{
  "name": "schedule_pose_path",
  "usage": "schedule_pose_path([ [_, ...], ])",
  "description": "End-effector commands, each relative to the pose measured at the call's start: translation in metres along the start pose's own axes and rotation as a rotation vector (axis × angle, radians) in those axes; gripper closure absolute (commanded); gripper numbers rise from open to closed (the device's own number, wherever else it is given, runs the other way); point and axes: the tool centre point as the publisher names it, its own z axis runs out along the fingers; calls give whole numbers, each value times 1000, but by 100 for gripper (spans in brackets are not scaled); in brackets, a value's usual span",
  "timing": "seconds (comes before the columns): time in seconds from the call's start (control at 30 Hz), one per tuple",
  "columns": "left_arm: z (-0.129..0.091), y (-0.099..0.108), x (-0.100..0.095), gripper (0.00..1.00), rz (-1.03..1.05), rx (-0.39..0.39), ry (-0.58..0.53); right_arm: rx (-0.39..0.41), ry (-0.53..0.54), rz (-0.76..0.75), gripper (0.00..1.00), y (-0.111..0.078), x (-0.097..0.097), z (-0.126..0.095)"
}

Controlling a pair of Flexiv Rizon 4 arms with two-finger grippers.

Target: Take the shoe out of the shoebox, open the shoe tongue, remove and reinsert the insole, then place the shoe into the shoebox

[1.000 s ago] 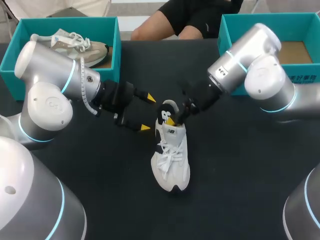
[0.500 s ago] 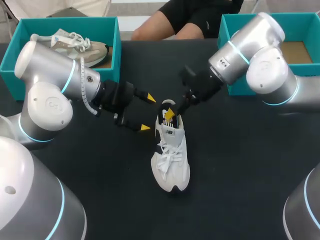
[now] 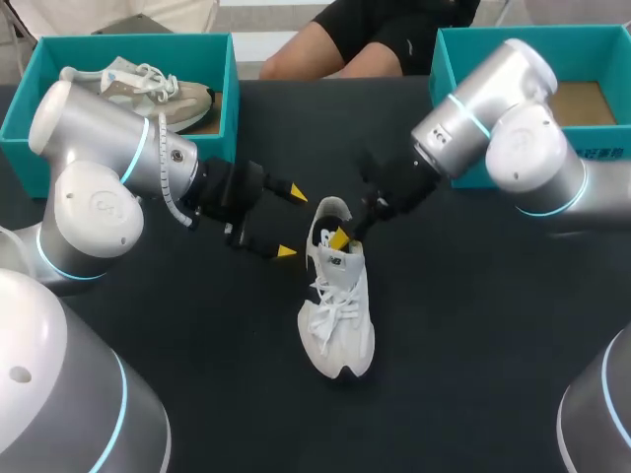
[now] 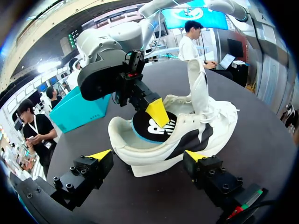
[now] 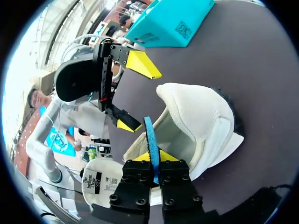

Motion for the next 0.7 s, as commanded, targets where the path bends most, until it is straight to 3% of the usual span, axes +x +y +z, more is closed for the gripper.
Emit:
schedule_pose_path([
  [0.03,1,0,0,0,1,-3,0,-17,-9,-4,81,-2,1,2],
  [0.17,1,0,0,0,1,-3,0,-21,-21,-20,70,4,2,-2],
  [0.7,1,0,0,0,1,-3,0,-17,-41,-102,65,29,13,-14],
])
